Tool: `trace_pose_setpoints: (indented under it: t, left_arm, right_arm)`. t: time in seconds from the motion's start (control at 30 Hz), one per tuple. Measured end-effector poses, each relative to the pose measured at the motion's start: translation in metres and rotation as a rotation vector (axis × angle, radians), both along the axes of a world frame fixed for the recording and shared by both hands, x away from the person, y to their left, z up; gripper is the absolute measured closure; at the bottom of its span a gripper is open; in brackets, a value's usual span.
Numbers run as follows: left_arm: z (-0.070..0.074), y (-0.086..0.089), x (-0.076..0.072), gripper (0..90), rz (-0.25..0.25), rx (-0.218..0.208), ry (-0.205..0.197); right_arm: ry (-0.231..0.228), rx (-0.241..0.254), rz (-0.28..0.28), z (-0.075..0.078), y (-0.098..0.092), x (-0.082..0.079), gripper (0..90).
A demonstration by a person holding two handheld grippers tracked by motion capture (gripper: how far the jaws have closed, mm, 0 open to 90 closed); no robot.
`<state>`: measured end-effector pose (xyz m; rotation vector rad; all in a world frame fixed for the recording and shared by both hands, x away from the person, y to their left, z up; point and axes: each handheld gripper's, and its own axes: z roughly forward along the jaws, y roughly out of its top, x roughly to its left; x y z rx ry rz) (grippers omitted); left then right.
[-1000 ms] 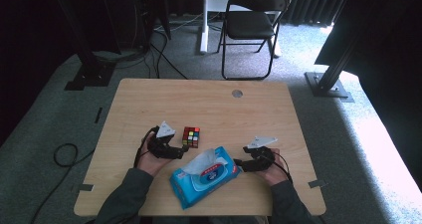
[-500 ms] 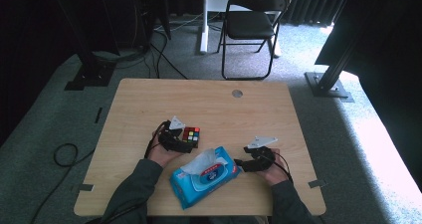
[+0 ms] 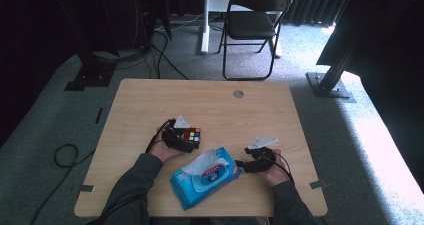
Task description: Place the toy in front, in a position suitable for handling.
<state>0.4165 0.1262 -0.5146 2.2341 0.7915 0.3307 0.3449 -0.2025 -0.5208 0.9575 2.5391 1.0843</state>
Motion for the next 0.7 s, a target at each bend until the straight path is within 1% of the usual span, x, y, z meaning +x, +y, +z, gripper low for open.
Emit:
trace_pose_setpoints:
  t: [0.3,0.47,0.7]
  left_arm:
    - [0.0005,0.0000,0.0016,12.8,-0.028,0.003,-0.010]
    - [0.0009,-0.0024,-0.0017,12.9,-0.017,0.022,-0.027]
    - [0.0008,-0.0046,-0.0037,13.0,-0.008,0.023,-0.035]
  right_arm:
    - [0.000,-0.005,0.002,-0.0002,-0.0007,0.0003,33.1]
    - [0.000,-0.008,0.003,-0.0008,0.0001,0.0002,33.1]
    - [-0.002,-0.010,0.005,-0.0010,0.0005,0.0000,33.1]
